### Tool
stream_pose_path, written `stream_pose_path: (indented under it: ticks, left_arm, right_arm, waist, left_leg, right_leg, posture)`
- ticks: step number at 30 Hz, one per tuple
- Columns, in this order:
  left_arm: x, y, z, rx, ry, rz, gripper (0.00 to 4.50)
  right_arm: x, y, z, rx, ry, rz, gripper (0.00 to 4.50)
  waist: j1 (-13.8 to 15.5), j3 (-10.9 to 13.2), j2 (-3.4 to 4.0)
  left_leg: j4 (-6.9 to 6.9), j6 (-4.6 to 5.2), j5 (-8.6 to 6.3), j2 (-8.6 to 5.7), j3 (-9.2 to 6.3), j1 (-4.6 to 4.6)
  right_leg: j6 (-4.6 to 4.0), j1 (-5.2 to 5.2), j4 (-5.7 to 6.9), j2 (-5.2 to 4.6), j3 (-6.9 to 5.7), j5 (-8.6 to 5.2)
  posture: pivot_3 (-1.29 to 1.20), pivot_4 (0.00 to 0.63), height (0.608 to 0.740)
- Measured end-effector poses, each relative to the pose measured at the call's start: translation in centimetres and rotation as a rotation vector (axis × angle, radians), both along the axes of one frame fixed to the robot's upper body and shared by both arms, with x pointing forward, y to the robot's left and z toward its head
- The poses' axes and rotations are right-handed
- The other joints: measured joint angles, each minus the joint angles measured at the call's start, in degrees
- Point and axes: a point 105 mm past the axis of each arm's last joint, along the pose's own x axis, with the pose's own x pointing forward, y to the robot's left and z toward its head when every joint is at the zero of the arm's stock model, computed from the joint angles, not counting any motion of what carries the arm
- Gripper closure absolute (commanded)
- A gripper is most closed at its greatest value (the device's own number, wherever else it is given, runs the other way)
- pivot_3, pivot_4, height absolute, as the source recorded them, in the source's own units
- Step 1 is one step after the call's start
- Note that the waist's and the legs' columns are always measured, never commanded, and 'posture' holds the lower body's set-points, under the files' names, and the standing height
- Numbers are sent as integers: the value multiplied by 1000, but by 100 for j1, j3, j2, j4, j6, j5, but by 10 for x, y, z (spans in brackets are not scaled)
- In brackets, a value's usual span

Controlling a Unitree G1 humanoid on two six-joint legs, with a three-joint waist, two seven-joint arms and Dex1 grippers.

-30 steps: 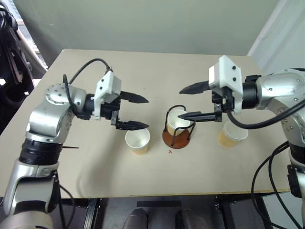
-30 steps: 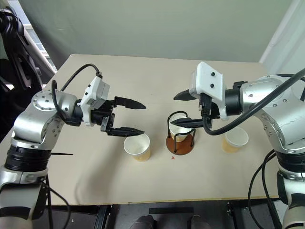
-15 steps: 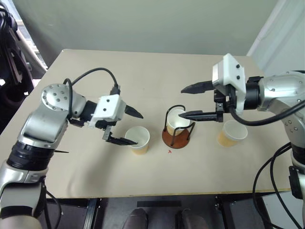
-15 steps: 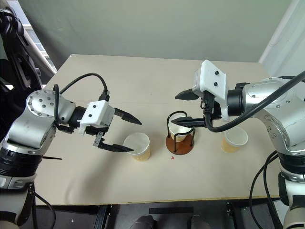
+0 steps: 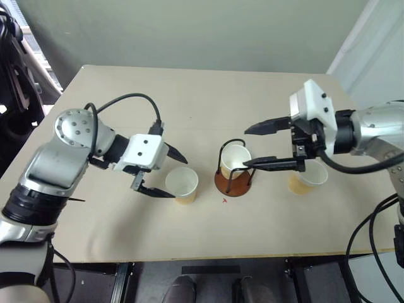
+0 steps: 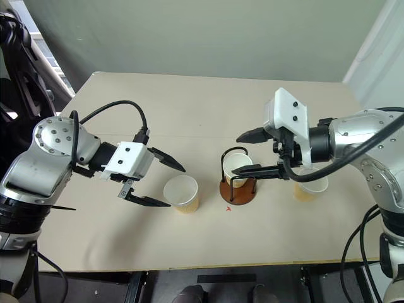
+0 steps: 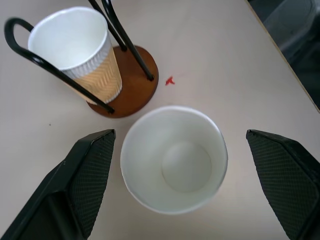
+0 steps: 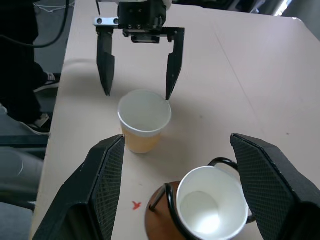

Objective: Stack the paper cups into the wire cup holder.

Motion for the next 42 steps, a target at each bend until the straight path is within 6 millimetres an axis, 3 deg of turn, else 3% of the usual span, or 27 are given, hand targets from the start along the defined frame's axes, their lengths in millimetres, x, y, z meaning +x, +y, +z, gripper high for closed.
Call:
stream_pose_path:
  ticks: [19, 25, 29, 38, 39, 42]
  left_arm:
    - [-2, 12, -25, 137, -52, -48, 0]
    - [-1, 5, -34, 140, -51, -77, 0]
    - [-1, 3, -45, 141, -22, -82, 892]
    - [3, 1, -50, 122, -5, -67, 4264]
    - [3, 0, -50, 118, -2, -66, 4475]
    - [5, -1, -49, 100, 15, -50, 4475]
  right_arm:
    - [0, -9, -6, -2, 22, -34, 1143]
    - [1, -11, -7, 0, 21, -48, 1143]
    - [2, -11, -7, 3, 19, -55, 1091]
    - [2, -13, -10, 3, 30, -64, 1091]
    - [2, -14, -12, 0, 35, -69, 1091]
    - [3, -19, -19, -12, 57, -88, 1091]
  waist:
    - [-33, 0, 0]
    - [-33, 0, 0]
    - [-41, 0, 0]
    - [-40, 0, 0]
    - [-39, 0, 0]
    - [-36, 0, 0]
  left_leg:
    - [0, 3, -2, 1, 0, 0]
    - [1, 4, -2, 0, 0, 0]
    - [0, 3, -2, 1, 1, 0]
    - [1, 4, -2, 0, 0, -1]
    - [1, 3, -2, 0, 0, -1]
    - [1, 3, -2, 0, 1, -2]
  right_leg:
    - [-3, -2, 6, -1, 0, -1]
    - [-3, -2, 10, -2, 0, -1]
    - [-3, -2, 11, -1, 0, -1]
    - [-3, -2, 12, -2, 0, -1]
    - [-2, -1, 12, -2, 0, -1]
    - [-2, -1, 12, -2, 0, -1]
  posture:
    - [0, 150, 740]
    - [0, 150, 740]
    - [0, 150, 740]
    - [0, 150, 740]
    - [0, 150, 740]
    - [0, 150, 740]
